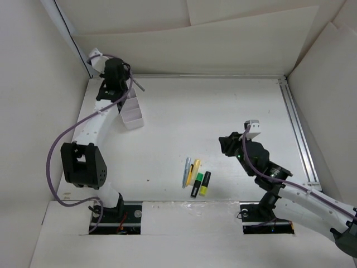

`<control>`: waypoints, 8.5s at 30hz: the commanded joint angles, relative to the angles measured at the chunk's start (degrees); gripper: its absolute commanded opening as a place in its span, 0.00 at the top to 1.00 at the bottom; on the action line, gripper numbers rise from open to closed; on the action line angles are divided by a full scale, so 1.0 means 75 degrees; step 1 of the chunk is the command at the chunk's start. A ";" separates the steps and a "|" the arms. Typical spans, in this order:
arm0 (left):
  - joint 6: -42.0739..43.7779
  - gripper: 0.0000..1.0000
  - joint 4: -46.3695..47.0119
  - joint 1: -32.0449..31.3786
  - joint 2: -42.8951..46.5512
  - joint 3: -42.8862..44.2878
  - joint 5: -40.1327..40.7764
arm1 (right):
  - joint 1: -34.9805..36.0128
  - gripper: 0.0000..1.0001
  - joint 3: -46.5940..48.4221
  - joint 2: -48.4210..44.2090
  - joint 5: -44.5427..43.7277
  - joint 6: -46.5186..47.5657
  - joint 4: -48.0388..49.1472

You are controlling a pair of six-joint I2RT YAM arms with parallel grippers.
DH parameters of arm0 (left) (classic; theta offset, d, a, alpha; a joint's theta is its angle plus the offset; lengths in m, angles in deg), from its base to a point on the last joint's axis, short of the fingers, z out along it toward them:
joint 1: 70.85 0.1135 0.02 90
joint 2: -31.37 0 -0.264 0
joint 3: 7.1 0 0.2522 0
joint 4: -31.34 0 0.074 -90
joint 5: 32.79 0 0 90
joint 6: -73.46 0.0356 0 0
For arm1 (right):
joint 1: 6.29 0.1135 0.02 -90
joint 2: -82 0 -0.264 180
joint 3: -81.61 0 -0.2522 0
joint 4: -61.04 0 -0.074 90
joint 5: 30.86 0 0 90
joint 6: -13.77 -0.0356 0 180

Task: Sort the stationery into containers
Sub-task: Place the pen in the storage box, then pick up the pen from the center of the board, then place the pen in the storage box.

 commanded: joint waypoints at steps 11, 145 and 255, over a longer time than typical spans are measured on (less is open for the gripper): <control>0.1519 1.00 0.0976 0.1026 -0.1322 0.1493 0.0852 | 0.0041 0.63 -0.0005 0.0084 0.0116 0.0020 0.0559; -0.1129 0.73 -0.2022 -0.7236 -0.0538 -0.3548 0.1087 | -0.0803 0.80 0.0394 0.0635 0.0597 0.0020 -0.0203; 0.5539 1.00 0.7388 -0.1400 -0.1756 -0.3115 0.5646 | -0.0873 0.78 -0.0098 -0.0572 0.1370 0.0302 0.0395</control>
